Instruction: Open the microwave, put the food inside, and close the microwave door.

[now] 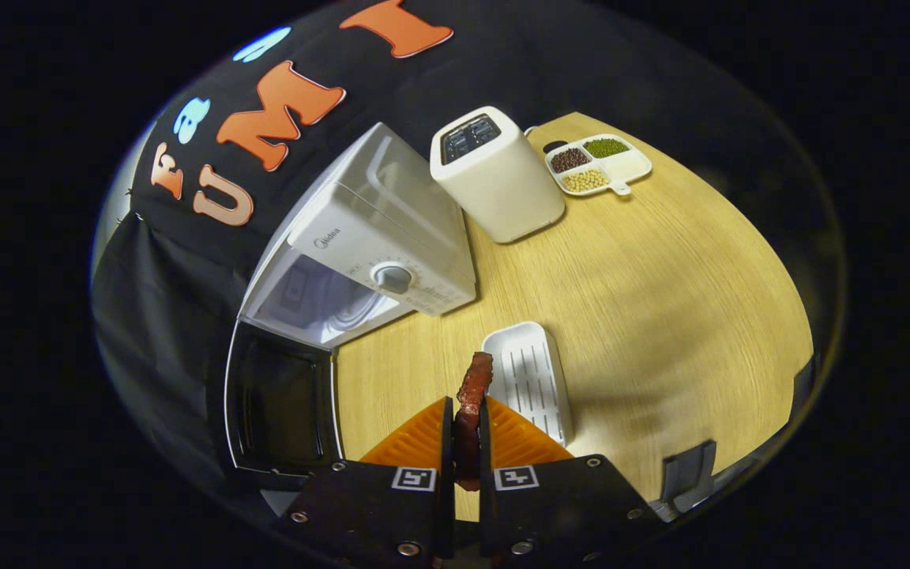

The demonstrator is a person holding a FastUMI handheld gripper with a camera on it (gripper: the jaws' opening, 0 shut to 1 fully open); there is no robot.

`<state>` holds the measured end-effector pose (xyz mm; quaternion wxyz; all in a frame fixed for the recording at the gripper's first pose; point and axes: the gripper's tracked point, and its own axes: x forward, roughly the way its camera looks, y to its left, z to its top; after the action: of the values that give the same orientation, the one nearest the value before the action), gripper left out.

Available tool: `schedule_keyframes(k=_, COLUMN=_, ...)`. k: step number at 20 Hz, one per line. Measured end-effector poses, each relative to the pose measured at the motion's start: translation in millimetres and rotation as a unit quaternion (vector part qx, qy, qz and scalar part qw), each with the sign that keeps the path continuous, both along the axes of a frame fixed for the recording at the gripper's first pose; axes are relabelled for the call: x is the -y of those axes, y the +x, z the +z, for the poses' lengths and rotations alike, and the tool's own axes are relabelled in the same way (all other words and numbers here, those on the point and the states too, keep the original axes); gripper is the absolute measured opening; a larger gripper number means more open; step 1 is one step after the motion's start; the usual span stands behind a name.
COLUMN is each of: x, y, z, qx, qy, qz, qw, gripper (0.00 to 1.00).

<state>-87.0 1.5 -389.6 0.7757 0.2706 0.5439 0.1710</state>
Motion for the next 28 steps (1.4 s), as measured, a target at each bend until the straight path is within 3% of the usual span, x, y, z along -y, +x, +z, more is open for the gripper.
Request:
schedule_keyframes(k=9, x=-99, y=9, z=31, qx=0.05, qy=0.046, qz=-0.044, qw=0.997, gripper=0.12)
schedule_keyframes(k=18, x=-214, y=33, z=47, qx=0.128, qy=0.082, qz=-0.054, qw=0.987, gripper=0.12)
schedule_keyframes(k=28, x=-293, y=85, z=25, qx=0.111, qy=0.121, qz=-0.138, qw=0.977, gripper=0.13)
